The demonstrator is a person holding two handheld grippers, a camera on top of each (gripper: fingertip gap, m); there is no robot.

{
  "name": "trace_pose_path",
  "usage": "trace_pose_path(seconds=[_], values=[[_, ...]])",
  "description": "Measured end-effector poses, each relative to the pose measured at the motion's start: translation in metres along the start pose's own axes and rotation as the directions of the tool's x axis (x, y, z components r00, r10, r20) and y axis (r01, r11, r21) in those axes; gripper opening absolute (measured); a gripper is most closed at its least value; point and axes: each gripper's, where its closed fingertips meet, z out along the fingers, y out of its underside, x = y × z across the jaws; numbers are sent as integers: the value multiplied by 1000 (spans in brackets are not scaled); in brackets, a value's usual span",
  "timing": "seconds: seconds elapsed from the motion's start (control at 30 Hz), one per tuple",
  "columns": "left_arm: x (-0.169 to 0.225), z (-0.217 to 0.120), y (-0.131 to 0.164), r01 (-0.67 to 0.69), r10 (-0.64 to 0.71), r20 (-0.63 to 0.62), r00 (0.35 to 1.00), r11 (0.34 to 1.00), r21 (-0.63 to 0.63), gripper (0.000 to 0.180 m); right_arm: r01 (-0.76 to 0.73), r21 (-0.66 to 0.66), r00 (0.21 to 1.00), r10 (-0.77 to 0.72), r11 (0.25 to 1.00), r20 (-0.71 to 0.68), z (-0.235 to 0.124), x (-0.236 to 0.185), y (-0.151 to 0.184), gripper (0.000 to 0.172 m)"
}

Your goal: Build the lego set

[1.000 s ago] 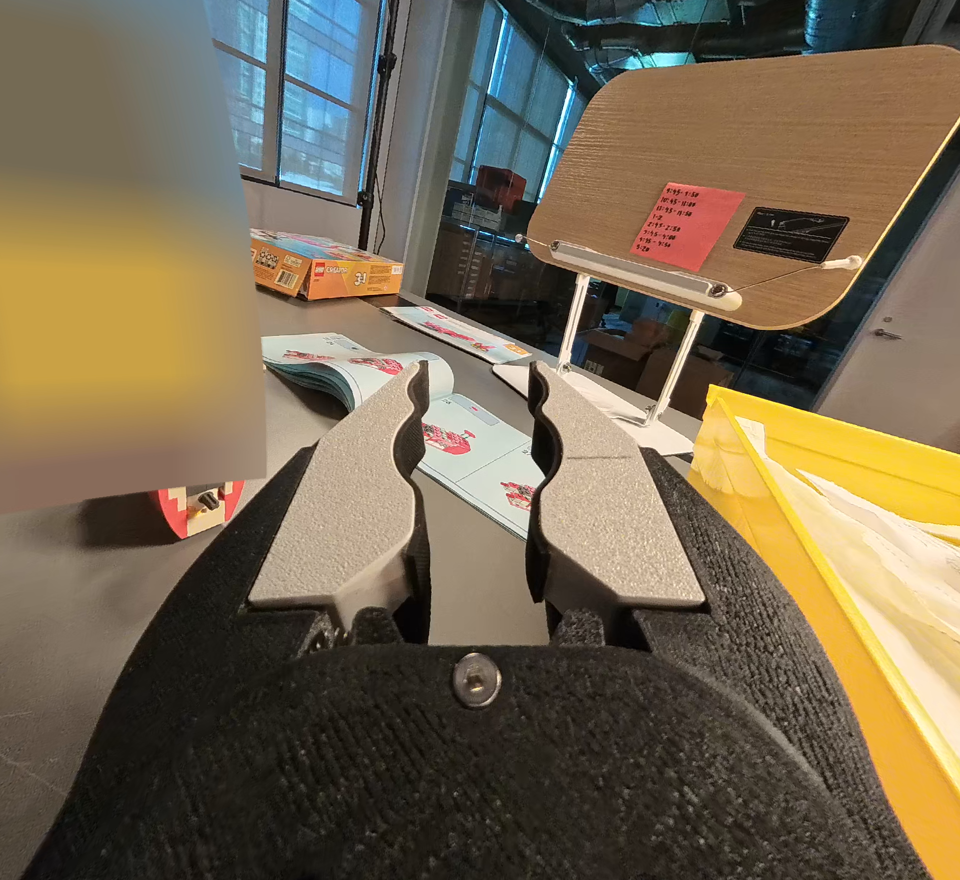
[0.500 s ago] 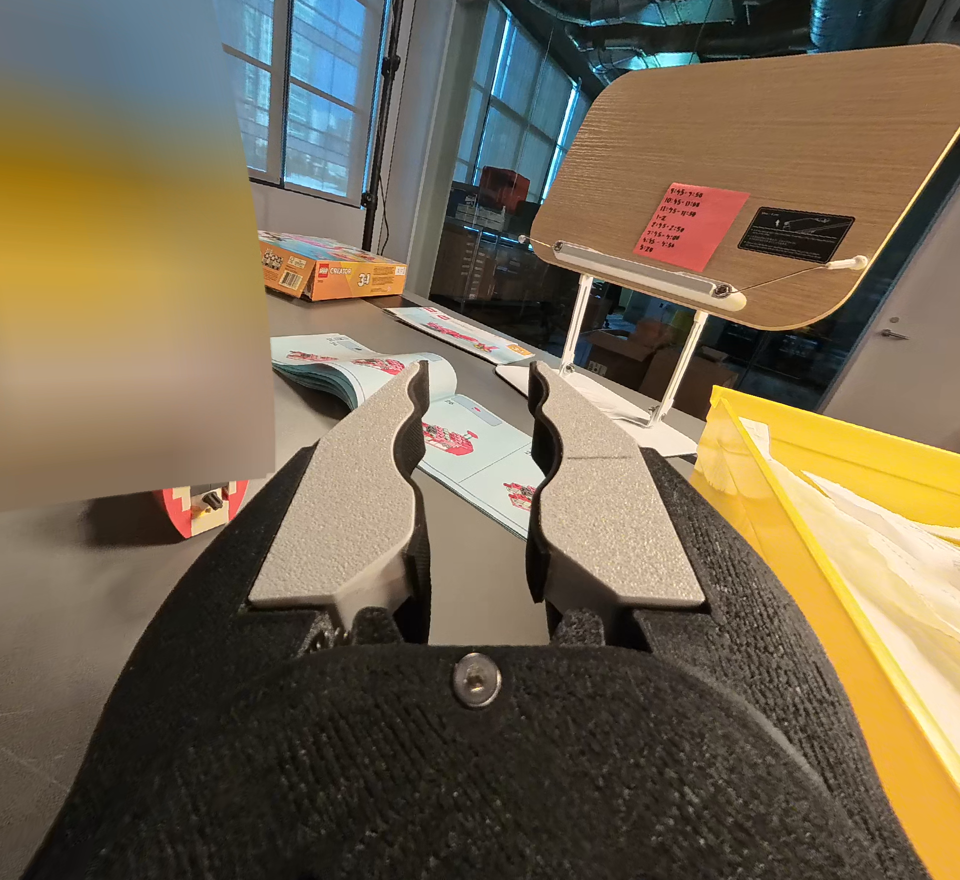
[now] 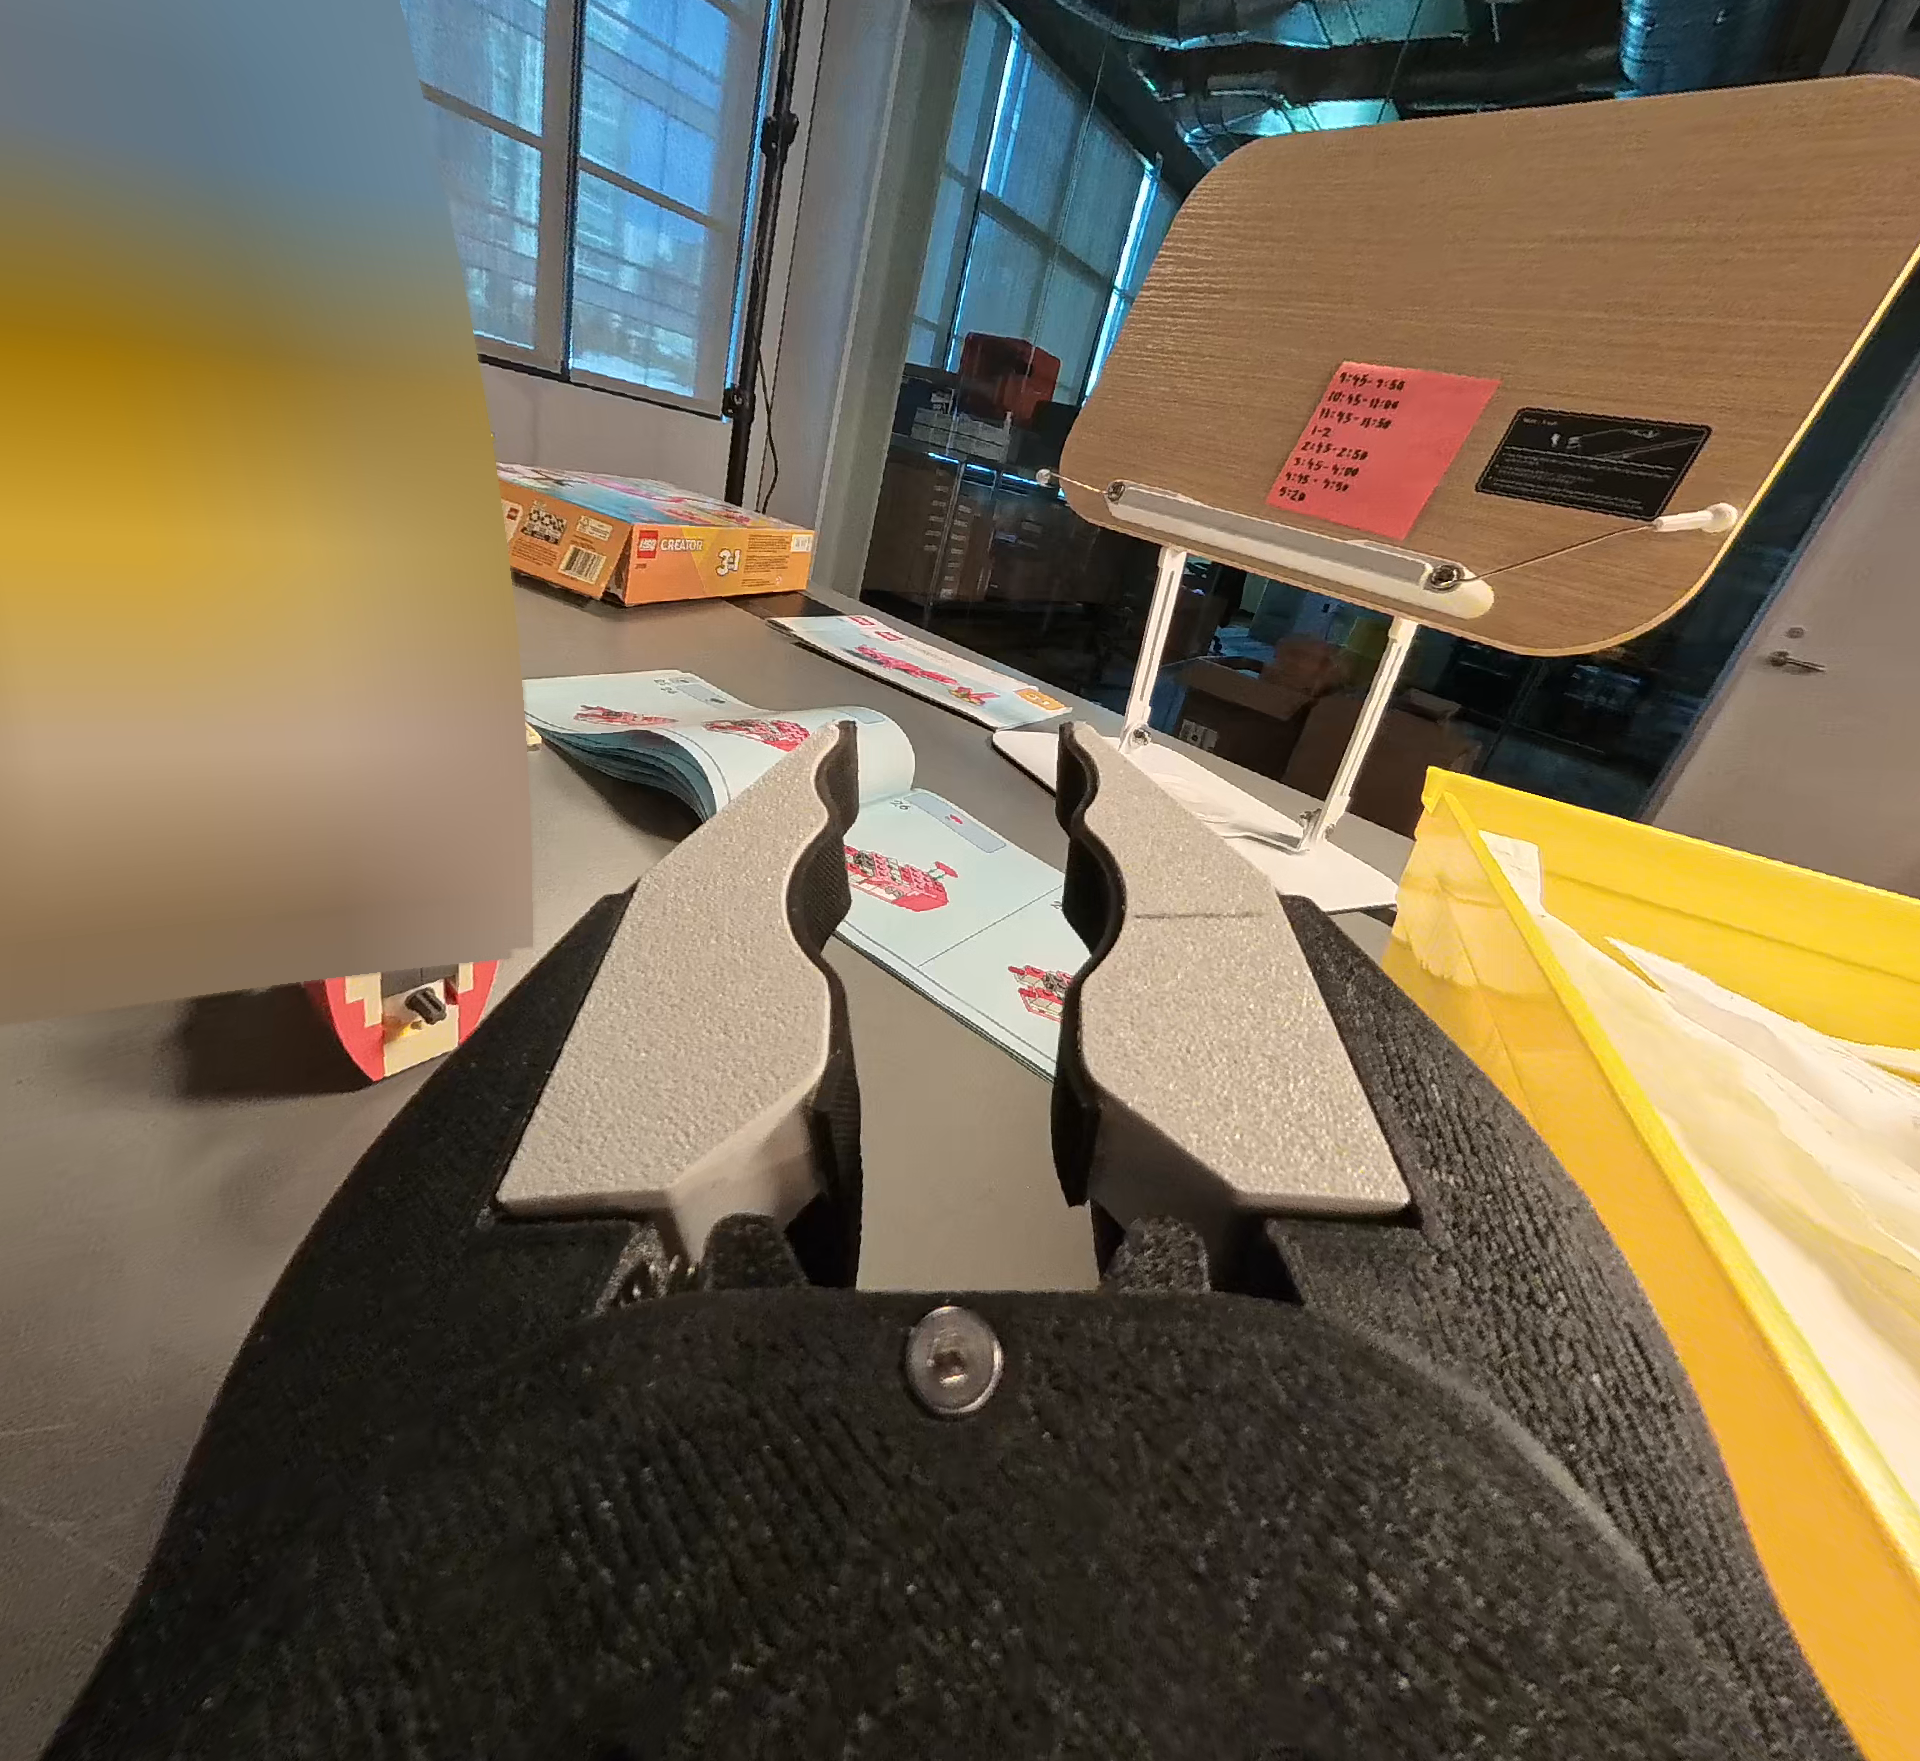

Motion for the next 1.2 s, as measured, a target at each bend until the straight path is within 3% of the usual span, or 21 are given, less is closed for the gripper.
trace_pose_path(seconds=[0.13,0.3,0.4,0.5,0.63,0.73,0.8,1.03,1.2], values=[[-10,16,18,-56,64,53,997,988,-145,18,0,0,1000,0,1000,0,0,0,0,37],[-17,28,12,-89,103,94,990,985,-149,15,-1,0,1000,1,1000,0,0,0,0,37],[-6,35,12,-93,100,35,994,984,-151,18,-2,1,1000,2,1000,0,0,0,0,37],[12,35,5,-78,72,-72,995,994,-75,10,-5,1,1000,5,1000,0,0,0,0,37],[55,15,-10,-9,36,-380,924,997,72,23,-5,0,1000,5,1000,1,0,0,0,37],[44,15,-5,-36,50,-305,951,998,50,48,-3,-1,1000,3,1000,2,0,0,0,37],[43,13,-11,-62,87,-276,957,993,97,50,-2,-1,1000,2,1000,2,0,0,0,37],[58,18,-26,-48,88,-326,941,990,129,27,0,-1,1000,0,1000,-1,0,0,0,37],[84,-1,-44,22,103,-484,869,969,246,16,-2,-2,1000,2,1000,0,0,0,1,37]])
